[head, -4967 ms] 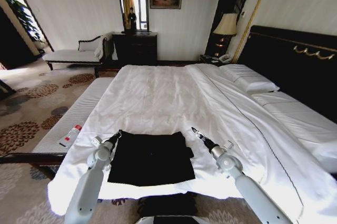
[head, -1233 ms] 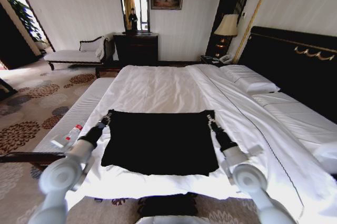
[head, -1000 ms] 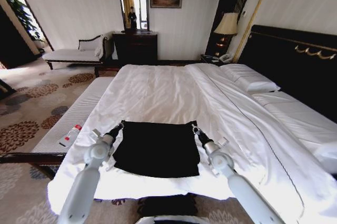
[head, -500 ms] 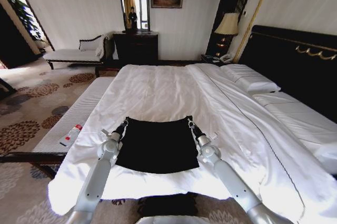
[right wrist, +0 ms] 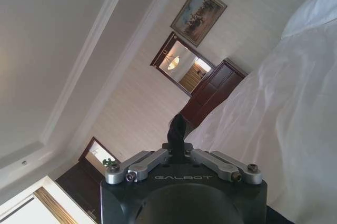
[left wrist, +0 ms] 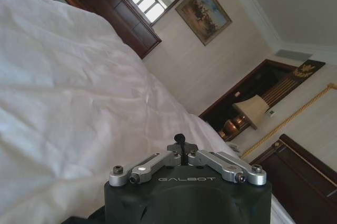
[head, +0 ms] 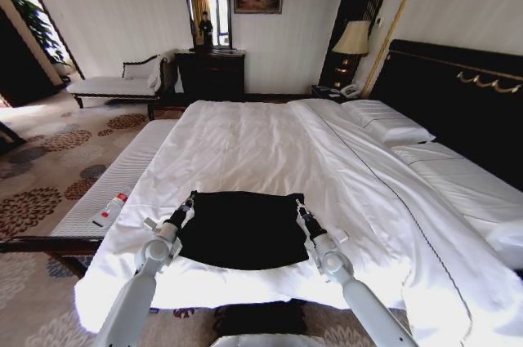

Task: Fold the clothes on the bed.

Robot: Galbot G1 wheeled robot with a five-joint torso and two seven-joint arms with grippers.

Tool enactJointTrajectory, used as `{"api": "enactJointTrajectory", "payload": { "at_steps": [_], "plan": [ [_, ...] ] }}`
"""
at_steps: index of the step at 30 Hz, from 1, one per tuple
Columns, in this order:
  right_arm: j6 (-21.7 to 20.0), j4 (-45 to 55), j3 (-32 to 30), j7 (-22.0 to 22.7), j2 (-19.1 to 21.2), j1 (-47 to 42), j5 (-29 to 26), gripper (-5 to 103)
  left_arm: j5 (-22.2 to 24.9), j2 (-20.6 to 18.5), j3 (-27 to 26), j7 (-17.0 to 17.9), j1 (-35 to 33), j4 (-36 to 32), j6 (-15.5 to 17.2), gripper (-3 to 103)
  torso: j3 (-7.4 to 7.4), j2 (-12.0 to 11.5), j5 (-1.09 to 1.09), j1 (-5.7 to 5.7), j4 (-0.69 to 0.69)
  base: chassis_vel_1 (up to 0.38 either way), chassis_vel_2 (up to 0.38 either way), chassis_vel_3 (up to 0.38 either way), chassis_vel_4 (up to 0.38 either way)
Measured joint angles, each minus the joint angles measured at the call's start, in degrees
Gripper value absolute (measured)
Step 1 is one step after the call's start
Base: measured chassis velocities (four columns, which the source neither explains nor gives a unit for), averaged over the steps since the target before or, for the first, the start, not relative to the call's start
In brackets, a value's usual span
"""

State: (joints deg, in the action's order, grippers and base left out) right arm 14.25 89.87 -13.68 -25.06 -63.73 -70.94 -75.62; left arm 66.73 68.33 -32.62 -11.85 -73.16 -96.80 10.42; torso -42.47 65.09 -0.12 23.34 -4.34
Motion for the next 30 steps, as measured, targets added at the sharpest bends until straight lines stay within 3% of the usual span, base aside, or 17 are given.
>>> {"api": "enactJointTrajectory", "payload": {
  "at_steps": [4, 18, 29, 30],
  "plan": [
    [1.13, 1.45, -2.13, -1.73, -0.5, -4.91, 1.83, 1, -1.04, -0.39, -1.74, -2.7, -5.31, -1.52, -0.59, 1, 0.0, 0.0, 0.01, 0.0, 0.02, 0.0, 0.0, 0.0, 0.0],
    [3.77, 0.27, -6.48, -7.99, -1.94, -13.1, 6.07, 1, -6.06, 0.99, -3.54, -5.47, -11.91, -1.19, -2.42, 1, -0.02, -0.01, 0.02, 0.02, 0.01, 0.0, 0.0, 0.0, 0.0],
    [6.16, 0.56, -7.81, -9.01, -2.85, -16.41, 11.12, -2, -9.99, 2.61, -5.02, -3.65, -15.52, -5.38, -3.43, -1, -0.02, -0.02, 0.02, 0.02, 0.0, 0.0, 0.0, 0.0, 0.0],
    [6.49, 1.68, -8.41, -8.56, -2.81, -17.2, 11.67, 1, -11.02, 2.64, -5.78, -3.13, -16.34, -6.74, -3.85, 4, -0.02, -0.02, 0.02, 0.02, 0.0, 0.0, 0.0, 0.0, 0.0]
  ]
}}
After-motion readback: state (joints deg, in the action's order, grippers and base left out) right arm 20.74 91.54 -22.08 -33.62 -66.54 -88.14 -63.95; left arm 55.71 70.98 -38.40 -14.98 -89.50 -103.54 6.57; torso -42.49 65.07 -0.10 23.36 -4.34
